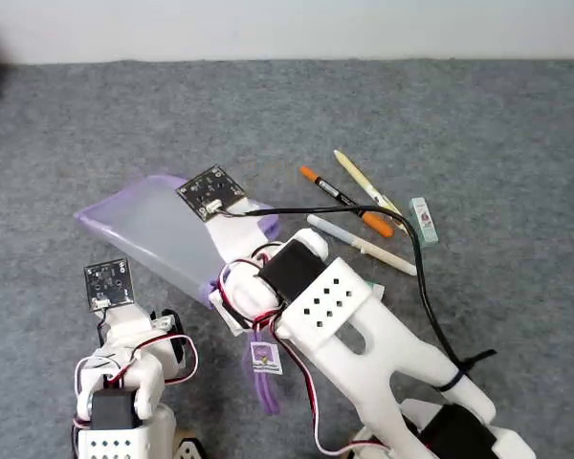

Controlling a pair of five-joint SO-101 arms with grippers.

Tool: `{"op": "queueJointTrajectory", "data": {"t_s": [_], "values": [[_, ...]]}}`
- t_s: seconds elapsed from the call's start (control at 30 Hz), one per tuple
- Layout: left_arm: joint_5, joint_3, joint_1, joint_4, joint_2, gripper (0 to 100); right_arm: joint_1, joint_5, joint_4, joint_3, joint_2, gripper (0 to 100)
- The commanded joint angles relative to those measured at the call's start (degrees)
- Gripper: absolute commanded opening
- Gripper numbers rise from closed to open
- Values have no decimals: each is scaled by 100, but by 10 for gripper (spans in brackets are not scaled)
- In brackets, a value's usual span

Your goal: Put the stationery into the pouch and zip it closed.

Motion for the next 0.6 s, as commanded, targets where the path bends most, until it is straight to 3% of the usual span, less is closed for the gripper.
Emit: {"op": "queueJointTrajectory", "data": {"t_s": [0.0, 0.13, 0.3, 0.37, 0.57], "values": [[-9, -119, -35, -26, -70, 73, -57, 352, -31, -202, -242, 8], [-158, -646, -360, 9, -62, 77, -40, 484, -277, -211, -242, 8], [-2268, -1226, -1055, -35, -70, 214, -40, 492, -998, -211, -242, 8], [-2769, -1508, -1222, -149, -70, 250, -40, 492, -1279, -202, -233, 8], [-2084, -2624, -1547, -422, -53, 226, -57, 492, -1780, -246, -31, 8]]}}
